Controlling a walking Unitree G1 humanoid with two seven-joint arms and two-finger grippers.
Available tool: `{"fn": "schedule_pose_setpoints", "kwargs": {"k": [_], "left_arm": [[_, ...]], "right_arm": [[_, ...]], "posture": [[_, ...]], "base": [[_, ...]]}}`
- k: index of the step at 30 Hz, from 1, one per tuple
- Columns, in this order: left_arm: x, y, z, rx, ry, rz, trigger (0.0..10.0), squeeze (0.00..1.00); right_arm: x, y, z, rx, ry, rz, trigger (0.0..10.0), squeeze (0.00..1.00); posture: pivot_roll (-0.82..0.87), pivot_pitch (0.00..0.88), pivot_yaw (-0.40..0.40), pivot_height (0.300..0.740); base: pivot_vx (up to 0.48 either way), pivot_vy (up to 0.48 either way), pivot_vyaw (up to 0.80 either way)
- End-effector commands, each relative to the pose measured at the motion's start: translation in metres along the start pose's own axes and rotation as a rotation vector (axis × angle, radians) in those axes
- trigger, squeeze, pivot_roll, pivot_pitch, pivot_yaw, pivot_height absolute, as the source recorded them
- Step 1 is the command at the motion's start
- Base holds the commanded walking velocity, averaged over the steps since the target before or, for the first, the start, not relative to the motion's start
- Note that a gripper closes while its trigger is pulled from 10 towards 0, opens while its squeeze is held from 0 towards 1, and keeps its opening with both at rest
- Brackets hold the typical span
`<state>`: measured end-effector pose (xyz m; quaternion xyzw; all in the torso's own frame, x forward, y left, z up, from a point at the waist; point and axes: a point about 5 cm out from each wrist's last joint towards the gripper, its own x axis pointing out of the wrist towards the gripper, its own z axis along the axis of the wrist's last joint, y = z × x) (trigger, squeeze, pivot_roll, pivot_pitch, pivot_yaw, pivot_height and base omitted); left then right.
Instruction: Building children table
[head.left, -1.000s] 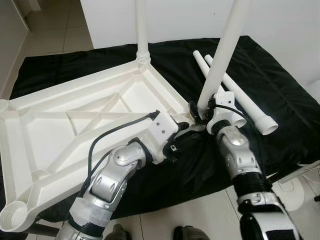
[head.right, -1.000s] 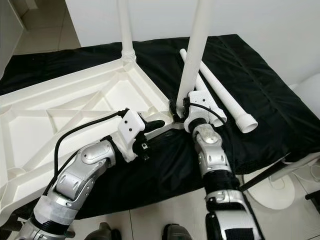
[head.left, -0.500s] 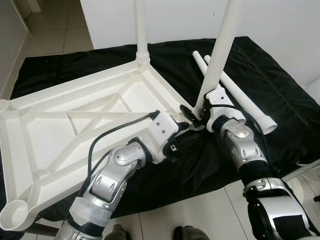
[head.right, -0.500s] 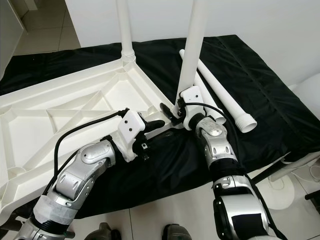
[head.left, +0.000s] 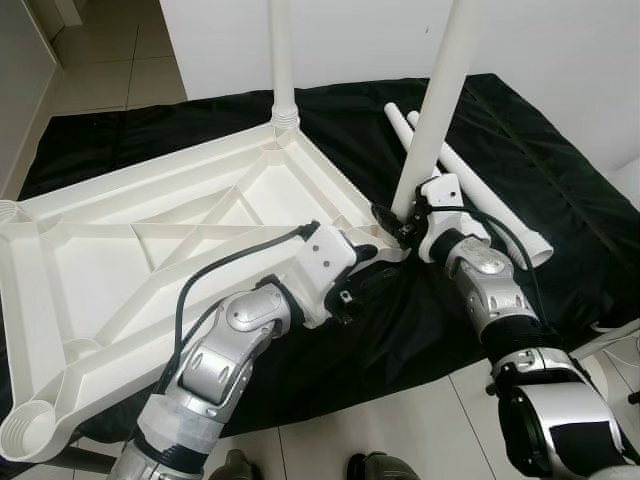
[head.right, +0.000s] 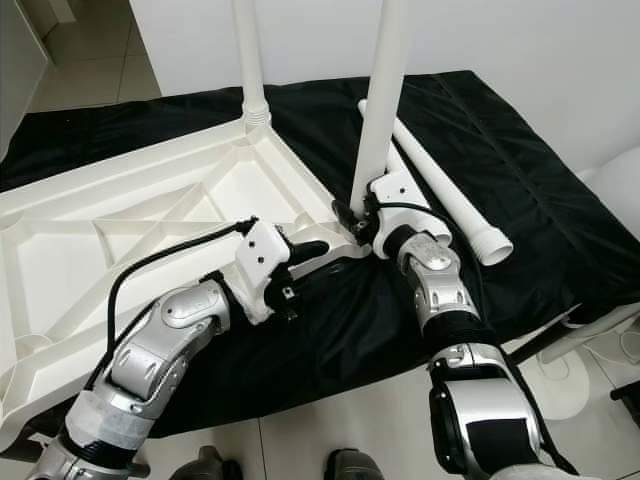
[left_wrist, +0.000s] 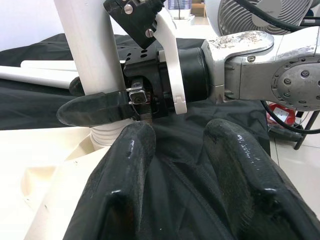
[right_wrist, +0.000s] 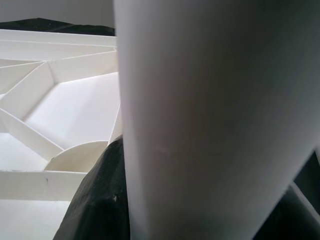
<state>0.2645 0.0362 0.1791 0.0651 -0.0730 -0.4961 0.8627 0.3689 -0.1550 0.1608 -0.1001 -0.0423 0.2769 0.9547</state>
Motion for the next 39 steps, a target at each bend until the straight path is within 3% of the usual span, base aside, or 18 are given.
{"fn": "schedule_pose_setpoints", "kwargs": {"k": [1, 10, 12, 13, 15, 19, 22, 26, 35, 36, 37, 38, 39], "left_arm": [[-0.001, 0.0, -0.001, 0.008, 0.013, -0.003, 10.0, 0.0], [0.001, 0.001, -0.001, 0.012, 0.011, -0.001, 10.0, 0.0], [0.003, 0.001, -0.001, 0.016, 0.008, -0.001, 10.0, 0.0], [0.003, 0.001, -0.001, 0.016, 0.008, -0.001, 10.0, 0.0], [0.004, 0.001, -0.001, 0.016, 0.006, -0.002, 10.0, 0.0], [0.005, 0.0, -0.001, 0.015, 0.006, -0.003, 10.0, 0.0], [0.005, -0.001, -0.003, 0.014, 0.01, -0.011, 10.0, 0.0], [0.005, -0.002, -0.003, 0.014, 0.011, -0.014, 10.0, 0.0], [0.004, -0.003, -0.004, 0.011, 0.014, -0.012, 10.0, 0.0], [0.004, -0.003, -0.004, 0.01, 0.014, -0.011, 10.0, 0.0], [0.004, -0.003, -0.004, 0.01, 0.014, -0.011, 10.0, 0.0], [0.004, -0.003, -0.004, 0.008, 0.014, -0.011, 10.0, 0.0], [0.004, -0.003, -0.004, 0.008, 0.014, -0.011, 10.0, 0.0]], "right_arm": [[-0.003, 0.009, -0.019, -0.007, 0.086, 0.019, 10.0, 0.0], [0.003, 0.014, -0.015, 0.026, 0.066, -0.138, 10.0, 0.0], [0.005, 0.017, -0.013, 0.098, 0.052, -0.288, 10.0, 0.0], [0.005, 0.017, -0.013, 0.098, 0.052, -0.288, 10.0, 0.0], [0.003, 0.025, -0.012, 0.17, 0.045, -0.468, 10.0, 0.0], [0.001, 0.029, -0.012, 0.191, 0.046, -0.533, 10.0, 0.0], [-0.003, 0.045, -0.011, 0.231, 0.03, -0.666, 10.0, 0.0], [-0.002, 0.049, -0.009, 0.233, 0.014, -0.674, 10.0, 0.0], [-0.007, 0.04, -0.001, 0.198, -0.001, -0.697, 10.0, 0.0], [-0.007, 0.039, -0.001, 0.199, -0.001, -0.701, 10.0, 0.54], [-0.007, 0.039, -0.001, 0.199, -0.001, -0.701, 10.0, 0.54], [-0.008, 0.04, 0.001, 0.204, -0.01, -0.695, 10.0, 1.0], [-0.008, 0.04, 0.001, 0.204, -0.01, -0.695, 10.0, 1.0]], "posture": [[-0.05, 0.071, 0.018, 0.74], [-0.06, 0.063, 0.015, 0.74], [-0.07, 0.053, 0.011, 0.74], [-0.07, 0.053, 0.011, 0.74], [-0.08, 0.055, 0.013, 0.74], [-0.08, 0.055, 0.013, 0.74], [-0.09, 0.058, 0.016, 0.74], [-0.09, 0.063, 0.021, 0.74], [-0.08, 0.067, 0.012, 0.74], [-0.08, 0.067, 0.012, 0.74], [-0.08, 0.067, 0.012, 0.74], [-0.08, 0.067, 0.009, 0.74], [-0.08, 0.067, 0.009, 0.74]], "base": [[0.0, 0.0, 0.0], [0.0, 0.0, 0.0], [0.0, 0.0, 0.0], [0.0, 0.0, 0.0], [0.0, 0.0, 0.0], [0.0, 0.0, 0.0], [0.0, 0.0, 0.0], [0.0, 0.0, 0.0], [0.0, 0.0, 0.0], [0.0, 0.0, 0.0], [0.0, 0.0, 0.0], [0.0, 0.0, 0.0], [0.0, 0.0, 0.0]]}}
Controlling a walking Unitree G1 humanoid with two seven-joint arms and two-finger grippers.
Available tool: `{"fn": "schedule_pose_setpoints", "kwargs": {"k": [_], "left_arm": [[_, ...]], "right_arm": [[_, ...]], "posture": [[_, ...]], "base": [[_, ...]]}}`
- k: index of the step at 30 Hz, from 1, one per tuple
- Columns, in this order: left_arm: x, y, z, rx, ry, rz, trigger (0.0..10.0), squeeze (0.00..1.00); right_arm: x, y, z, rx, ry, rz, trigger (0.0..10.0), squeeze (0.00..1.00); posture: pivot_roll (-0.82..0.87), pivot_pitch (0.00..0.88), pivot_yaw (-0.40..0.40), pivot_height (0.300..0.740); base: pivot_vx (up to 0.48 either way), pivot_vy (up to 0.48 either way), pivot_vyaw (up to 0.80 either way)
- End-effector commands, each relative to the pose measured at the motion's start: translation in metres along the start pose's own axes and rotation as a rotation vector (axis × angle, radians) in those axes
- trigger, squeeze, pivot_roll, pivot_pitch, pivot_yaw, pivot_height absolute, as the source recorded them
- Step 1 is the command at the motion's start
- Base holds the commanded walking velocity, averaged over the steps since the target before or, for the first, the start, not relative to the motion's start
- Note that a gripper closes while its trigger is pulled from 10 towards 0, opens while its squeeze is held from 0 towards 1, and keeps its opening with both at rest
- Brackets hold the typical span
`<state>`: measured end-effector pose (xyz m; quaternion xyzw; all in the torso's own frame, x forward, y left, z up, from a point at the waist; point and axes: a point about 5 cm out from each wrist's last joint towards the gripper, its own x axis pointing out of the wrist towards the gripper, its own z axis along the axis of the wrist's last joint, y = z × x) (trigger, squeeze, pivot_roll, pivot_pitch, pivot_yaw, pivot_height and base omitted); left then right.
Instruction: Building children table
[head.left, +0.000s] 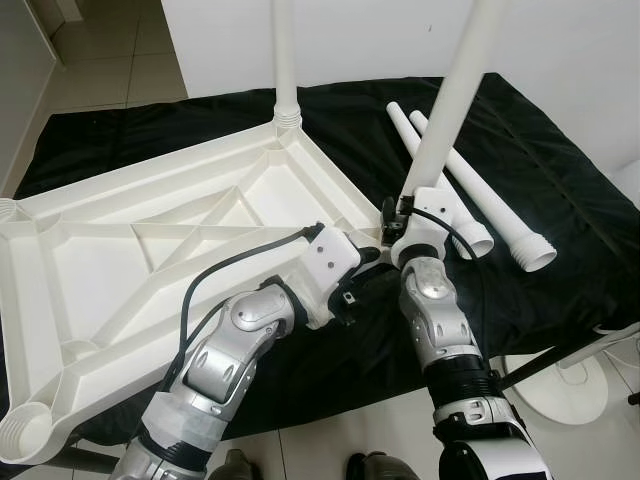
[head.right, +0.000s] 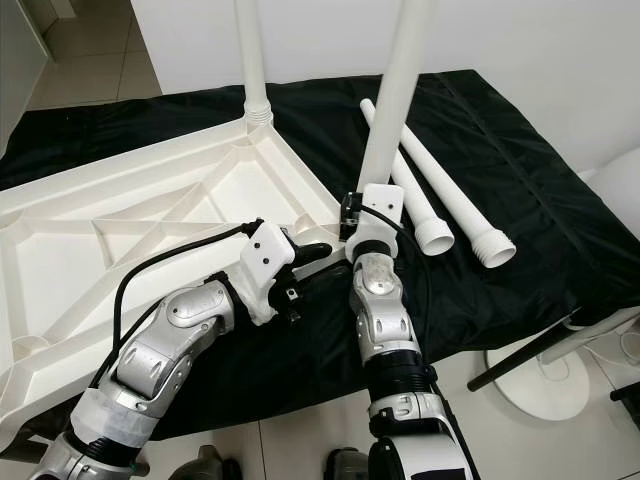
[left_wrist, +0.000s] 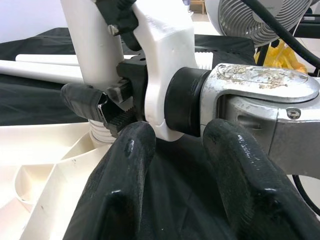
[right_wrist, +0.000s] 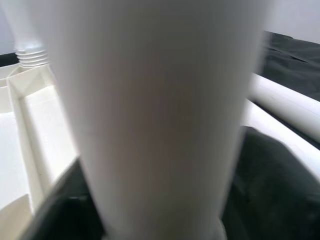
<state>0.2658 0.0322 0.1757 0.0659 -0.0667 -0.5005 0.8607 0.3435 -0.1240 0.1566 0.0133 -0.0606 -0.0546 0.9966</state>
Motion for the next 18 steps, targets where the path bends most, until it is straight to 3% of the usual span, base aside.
{"fn": "schedule_pose_setpoints", "kwargs": {"k": [1, 6, 7, 10, 11, 18], "left_arm": [[0.0, -0.002, -0.001, 0.014, 0.004, 0.0, 10.0, 0.0], [-0.001, -0.002, -0.001, 0.012, 0.004, 0.0, 10.0, 0.0], [-0.002, -0.003, -0.002, 0.013, 0.008, -0.005, 10.0, 0.0], [-0.002, -0.004, -0.003, 0.014, 0.014, -0.011, 10.0, 0.0], [-0.004, -0.005, -0.005, 0.013, 0.026, -0.032, 10.0, 0.0], [-0.009, -0.007, -0.01, 0.014, 0.053, -0.078, 10.0, 0.0]], "right_arm": [[-0.003, -0.003, -0.002, 0.01, 0.013, -0.004, 10.0, 1.0], [-0.006, -0.009, -0.001, 0.017, -0.003, 0.056, 10.0, 1.0], [-0.007, -0.011, -0.002, 0.007, -0.004, 0.095, 10.0, 0.94], [-0.008, -0.013, -0.003, -0.005, -0.004, 0.14, 10.0, 0.94], [-0.009, -0.019, -0.005, -0.018, 0.004, 0.198, 10.0, 0.0], [-0.008, -0.035, -0.007, -0.079, 0.009, 0.398, 10.0, 0.0]], "posture": [[-0.08, 0.065, 0.006, 0.74], [-0.08, 0.061, 0.003, 0.74], [-0.08, 0.06, 0.002, 0.74], [-0.08, 0.06, 0.002, 0.74], [-0.08, 0.054, 0.005, 0.74], [-0.09, 0.049, 0.013, 0.74]], "base": [[0.0, 0.0, 0.0], [0.0, 0.0, 0.0], [0.0, 0.0, 0.0], [0.0, 0.0, 0.0], [0.0, 0.0, 0.0], [0.0, 0.0, 0.0]]}}
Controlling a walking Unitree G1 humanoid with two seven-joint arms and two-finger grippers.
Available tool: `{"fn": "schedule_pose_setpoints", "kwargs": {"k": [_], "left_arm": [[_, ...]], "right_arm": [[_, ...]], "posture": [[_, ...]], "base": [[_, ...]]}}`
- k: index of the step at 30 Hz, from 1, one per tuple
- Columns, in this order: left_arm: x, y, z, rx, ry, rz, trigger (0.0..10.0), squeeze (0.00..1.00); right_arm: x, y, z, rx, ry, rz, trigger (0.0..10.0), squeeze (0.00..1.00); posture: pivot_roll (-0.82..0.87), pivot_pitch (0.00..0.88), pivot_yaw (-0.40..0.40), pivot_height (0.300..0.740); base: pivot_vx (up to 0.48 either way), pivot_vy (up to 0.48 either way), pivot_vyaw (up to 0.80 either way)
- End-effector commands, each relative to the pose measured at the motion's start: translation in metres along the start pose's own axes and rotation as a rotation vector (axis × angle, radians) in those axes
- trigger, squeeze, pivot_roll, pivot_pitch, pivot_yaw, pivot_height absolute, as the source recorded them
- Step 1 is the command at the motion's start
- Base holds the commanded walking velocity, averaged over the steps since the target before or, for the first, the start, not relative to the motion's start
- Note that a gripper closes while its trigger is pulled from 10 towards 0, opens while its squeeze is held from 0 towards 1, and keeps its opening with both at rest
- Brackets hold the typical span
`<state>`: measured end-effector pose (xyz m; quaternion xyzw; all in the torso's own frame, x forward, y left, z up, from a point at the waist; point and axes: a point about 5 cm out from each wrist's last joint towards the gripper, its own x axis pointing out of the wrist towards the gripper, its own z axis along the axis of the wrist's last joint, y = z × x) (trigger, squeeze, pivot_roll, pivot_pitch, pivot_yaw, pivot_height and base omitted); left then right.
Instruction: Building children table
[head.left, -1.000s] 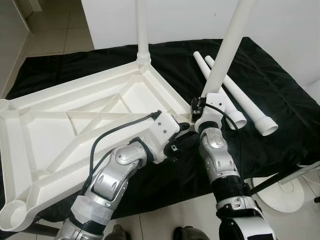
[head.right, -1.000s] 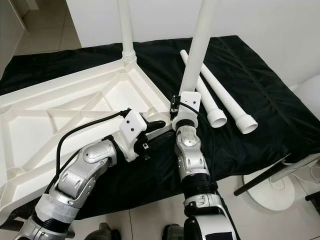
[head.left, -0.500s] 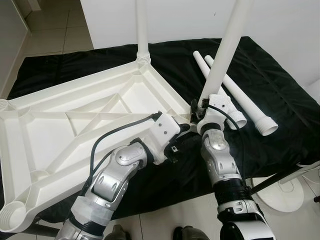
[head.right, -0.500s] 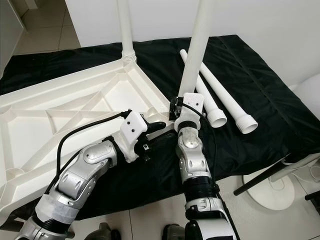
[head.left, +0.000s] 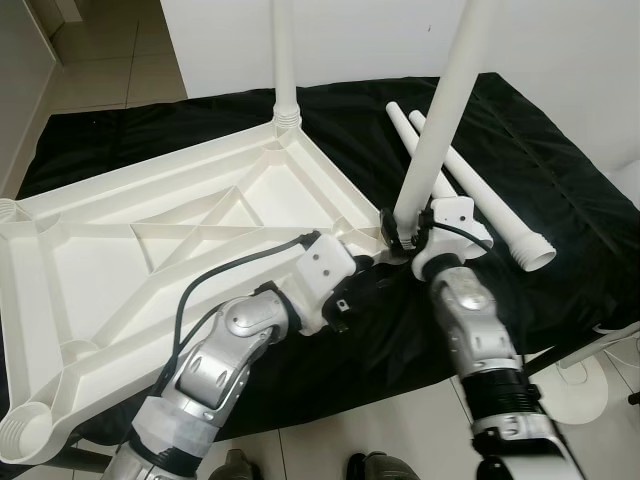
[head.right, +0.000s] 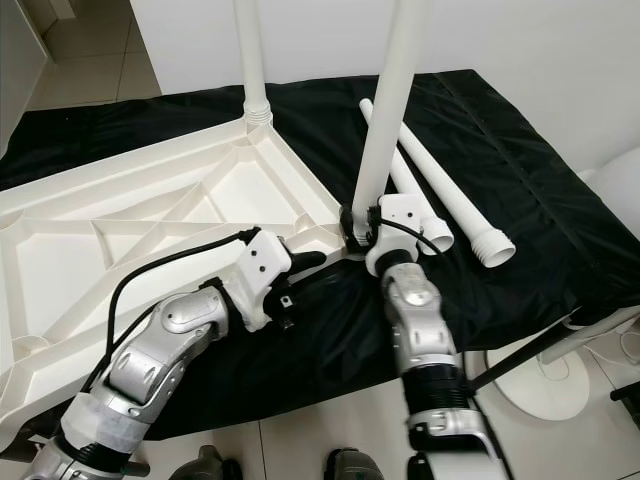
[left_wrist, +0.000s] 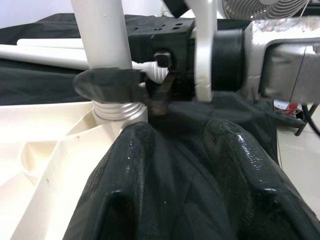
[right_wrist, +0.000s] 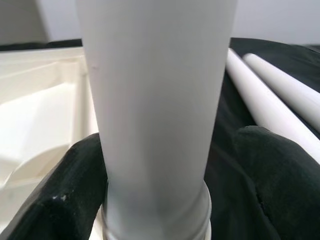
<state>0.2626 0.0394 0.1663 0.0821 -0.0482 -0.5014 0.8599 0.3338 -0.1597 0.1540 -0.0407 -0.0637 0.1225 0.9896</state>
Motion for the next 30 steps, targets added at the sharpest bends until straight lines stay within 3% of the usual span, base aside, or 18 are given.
{"fn": "schedule_pose_setpoints", "kwargs": {"k": [1, 15, 16, 17, 19, 30], "left_arm": [[0.0, -0.006, -0.001, 0.008, 0.009, -0.081, 10.0, 0.0], [0.0, -0.012, 0.0, 0.015, 0.012, -0.123, 10.0, 0.0], [0.0, -0.012, 0.0, 0.017, 0.01, -0.123, 10.0, 0.0], [0.0, -0.012, 0.0, 0.017, 0.01, -0.123, 10.0, 0.0], [0.001, -0.012, 0.001, 0.015, 0.006, -0.119, 10.0, 0.0], [0.001, -0.01, 0.003, 0.008, 0.0, -0.095, 10.0, 0.0]], "right_arm": [[-0.001, 0.001, -0.005, -0.004, 0.015, 0.08, 10.0, 0.0], [0.017, -0.006, 0.004, -0.052, 0.001, 0.352, 9.7, 0.0], [0.018, -0.007, 0.003, -0.058, 0.006, 0.367, 7.3, 0.0], [0.018, -0.007, 0.003, -0.058, 0.006, 0.367, 7.3, 0.0], [0.02, -0.008, 0.002, -0.065, 0.017, 0.382, 0.0, 0.0], [0.016, -0.019, -0.014, -0.033, 0.091, 0.377, 0.0, 0.0]], "posture": [[-0.09, 0.047, 0.017, 0.74], [-0.09, 0.042, 0.027, 0.74], [-0.09, 0.042, 0.027, 0.74], [-0.09, 0.042, 0.027, 0.74], [-0.09, 0.048, 0.024, 0.74], [-0.08, 0.057, 0.018, 0.74]], "base": [[0.0, 0.0, 0.0], [0.0, 0.0, 0.0], [0.0, 0.0, 0.0], [0.0, 0.0, 0.0], [0.0, 0.0, 0.0], [0.0, 0.0, 0.0]]}}
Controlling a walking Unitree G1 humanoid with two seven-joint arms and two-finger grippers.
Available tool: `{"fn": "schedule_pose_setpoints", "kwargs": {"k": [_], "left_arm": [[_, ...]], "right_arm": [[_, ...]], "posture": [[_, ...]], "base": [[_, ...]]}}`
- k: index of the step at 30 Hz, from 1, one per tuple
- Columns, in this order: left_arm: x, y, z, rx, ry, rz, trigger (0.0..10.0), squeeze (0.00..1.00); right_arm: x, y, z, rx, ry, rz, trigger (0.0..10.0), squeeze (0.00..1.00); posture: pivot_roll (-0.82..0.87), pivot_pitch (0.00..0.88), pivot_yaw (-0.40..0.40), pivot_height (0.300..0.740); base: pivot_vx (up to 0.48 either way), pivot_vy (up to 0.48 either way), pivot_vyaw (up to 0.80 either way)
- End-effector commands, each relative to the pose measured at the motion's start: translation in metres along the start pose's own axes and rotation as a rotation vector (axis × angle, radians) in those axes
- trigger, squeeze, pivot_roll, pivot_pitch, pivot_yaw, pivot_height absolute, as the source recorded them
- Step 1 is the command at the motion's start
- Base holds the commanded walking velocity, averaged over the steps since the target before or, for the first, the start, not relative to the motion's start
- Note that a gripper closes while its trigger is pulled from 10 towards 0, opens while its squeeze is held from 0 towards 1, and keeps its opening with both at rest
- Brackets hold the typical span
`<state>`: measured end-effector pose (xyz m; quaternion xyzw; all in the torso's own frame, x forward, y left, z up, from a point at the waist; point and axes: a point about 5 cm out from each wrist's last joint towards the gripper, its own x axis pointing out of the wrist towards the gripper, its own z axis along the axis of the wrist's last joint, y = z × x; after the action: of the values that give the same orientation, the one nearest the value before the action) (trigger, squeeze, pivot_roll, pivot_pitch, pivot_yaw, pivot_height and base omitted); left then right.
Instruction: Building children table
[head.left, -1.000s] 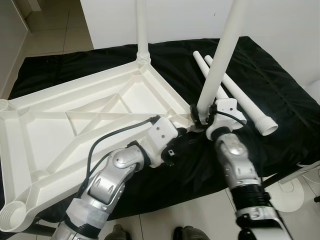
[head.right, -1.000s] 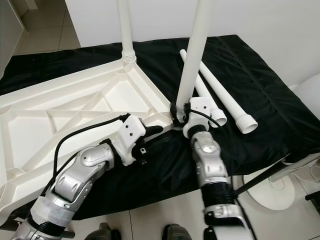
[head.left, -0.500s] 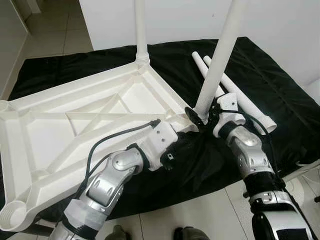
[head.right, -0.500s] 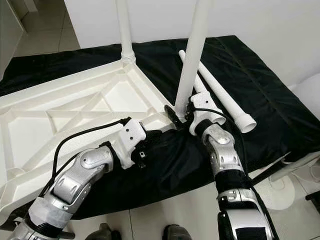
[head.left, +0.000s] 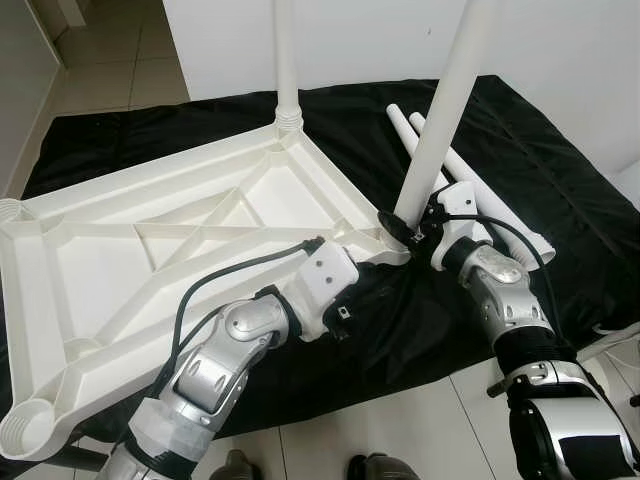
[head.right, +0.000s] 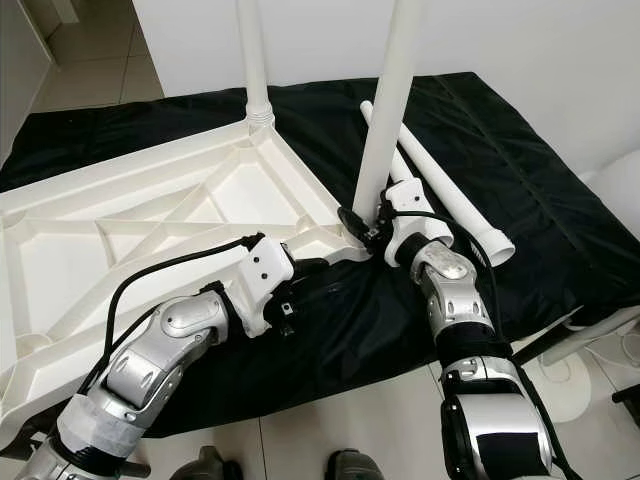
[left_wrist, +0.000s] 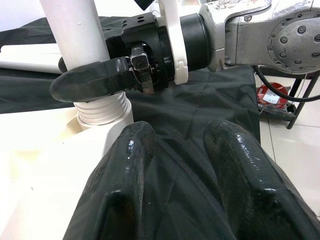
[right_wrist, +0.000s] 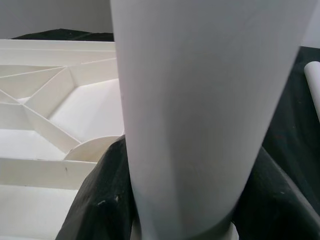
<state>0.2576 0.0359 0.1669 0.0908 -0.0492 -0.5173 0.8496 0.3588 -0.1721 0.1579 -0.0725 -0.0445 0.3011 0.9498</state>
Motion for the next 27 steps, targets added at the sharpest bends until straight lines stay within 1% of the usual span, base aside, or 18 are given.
{"fn": "schedule_pose_setpoints", "kwargs": {"k": [1, 2, 3, 6, 7, 8, 9, 10, 12, 13, 15, 16, 17, 18, 22, 23, 26, 27], "left_arm": [[0.002, -0.004, 0.002, -0.007, -0.005, -0.055, 10.0, 0.0], [0.002, -0.004, 0.002, -0.007, -0.005, -0.055, 10.0, 0.0], [0.002, -0.004, 0.002, -0.007, -0.005, -0.055, 10.0, 0.0], [0.002, -0.004, 0.003, -0.006, -0.006, -0.054, 10.0, 0.0], [0.001, -0.003, 0.002, -0.004, -0.004, -0.054, 10.0, 0.0], [0.001, -0.003, 0.002, -0.004, -0.004, -0.054, 10.0, 0.0], [0.001, -0.003, 0.003, -0.004, -0.005, -0.052, 10.0, 0.0], [0.001, -0.003, 0.003, -0.004, -0.005, -0.052, 10.0, 0.0], [0.002, -0.002, 0.003, -0.004, -0.004, -0.049, 10.0, 0.0], [0.002, -0.002, 0.003, -0.005, -0.005, -0.046, 10.0, 0.0], [0.002, -0.002, 0.003, -0.005, -0.005, -0.046, 10.0, 0.0], [0.002, -0.002, 0.003, -0.006, -0.005, -0.045, 10.0, 0.0], [0.002, -0.003, 0.003, -0.009, -0.007, -0.044, 10.0, 0.0], [0.002, -0.004, 0.003, -0.008, -0.006, -0.045, 10.0, 0.0], [0.002, -0.005, 0.003, -0.01, -0.007, -0.047, 10.0, 0.0], [0.002, -0.005, 0.002, -0.01, -0.007, -0.048, 10.0, 0.0], [0.002, -0.005, 0.002, -0.01, -0.007, -0.049, 10.0, 0.0], [0.003, -0.005, 0.003, -0.01, -0.008, -0.05, 10.0, 0.0]], "right_arm": [[-0.005, 0.001, -0.015, 0.026, 0.063, 0.005, 0.0, 0.0], [-0.005, 0.001, -0.015, 0.026, 0.063, 0.005, 0.0, 0.0], [-0.005, 0.001, -0.015, 0.037, 0.061, -0.01, 10.0, 0.0], [-0.005, 0.0, -0.014, 0.046, 0.052, -0.04, 10.0, 0.0], [-0.003, -0.006, -0.011, 0.051, 0.035, -0.151, 10.0, 0.0], [-0.003, -0.006, -0.011, 0.051, 0.035, -0.151, 10.0, 0.0], [-0.002, -0.008, -0.011, 0.075, 0.025, -0.213, 10.0, 0.0], [-0.002, -0.008, -0.011, 0.075, 0.025, -0.213, 10.0, 0.0], [-0.001, -0.007, -0.013, 0.098, 0.028, -0.296, 10.0, 0.0], [0.0, -0.001, -0.015, 0.132, 0.03, -0.339, 10.0, 0.0], [0.0, -0.001, -0.015, 0.132, 0.03, -0.339, 10.0, 0.0], [0.001, 0.003, -0.017, 0.158, 0.031, -0.372, 10.0, 0.0], [0.001, 0.011, -0.02, 0.181, 0.034, -0.457, 10.0, 0.0], [0.001, 0.013, -0.021, 0.179, 0.035, -0.504, 10.0, 0.0], [-0.001, 0.02, -0.021, 0.179, 0.035, -0.608, 10.0, 0.0], [-0.001, 0.025, -0.02, 0.174, 0.034, -0.652, 10.0, 0.0], [-0.001, 0.03, -0.019, 0.161, 0.036, -0.692, 10.0, 0.0], [0.0, 0.037, -0.018, 0.162, 0.033, -0.721, 10.0, 0.0]], "posture": [[-0.08, 0.057, 0.018, 0.74], [-0.08, 0.057, 0.018, 0.74], [-0.08, 0.06, 0.02, 0.74], [-0.08, 0.063, 0.023, 0.74], [-0.08, 0.064, 0.022, 0.74], [-0.08, 0.064, 0.022, 0.74], [-0.08, 0.066, 0.021, 0.74], [-0.08, 0.066, 0.021, 0.74], [-0.08, 0.066, 0.021, 0.74], [-0.08, 0.069, 0.019, 0.74], [-0.08, 0.069, 0.019, 0.74], [-0.08, 0.07, 0.018, 0.74], [-0.08, 0.069, 0.017, 0.74], [-0.08, 0.068, 0.015, 0.74], [-0.08, 0.066, 0.014, 0.74], [-0.08, 0.064, 0.013, 0.74], [-0.08, 0.064, 0.013, 0.74], [-0.08, 0.063, 0.014, 0.74]], "base": [[0.0, 0.0, 0.0], [0.0, 0.0, 0.0], [0.0, 0.0, 0.0], [0.0, 0.0, 0.0], [0.0, 0.0, 0.0], [0.0, 0.0, 0.0], [0.0, 0.0, 0.0], [0.0, 0.0, 0.0], [0.0, 0.0, 0.0], [0.0, 0.0, 0.0], [0.0, 0.0, 0.0], [0.0, 0.0, 0.0], [0.0, 0.0, 0.0], [0.0, 0.0, 0.0], [0.0, 0.0, 0.0], [0.0, 0.0, 0.0], [0.0, 0.0, 0.0], [0.0, 0.0, 0.0]]}}
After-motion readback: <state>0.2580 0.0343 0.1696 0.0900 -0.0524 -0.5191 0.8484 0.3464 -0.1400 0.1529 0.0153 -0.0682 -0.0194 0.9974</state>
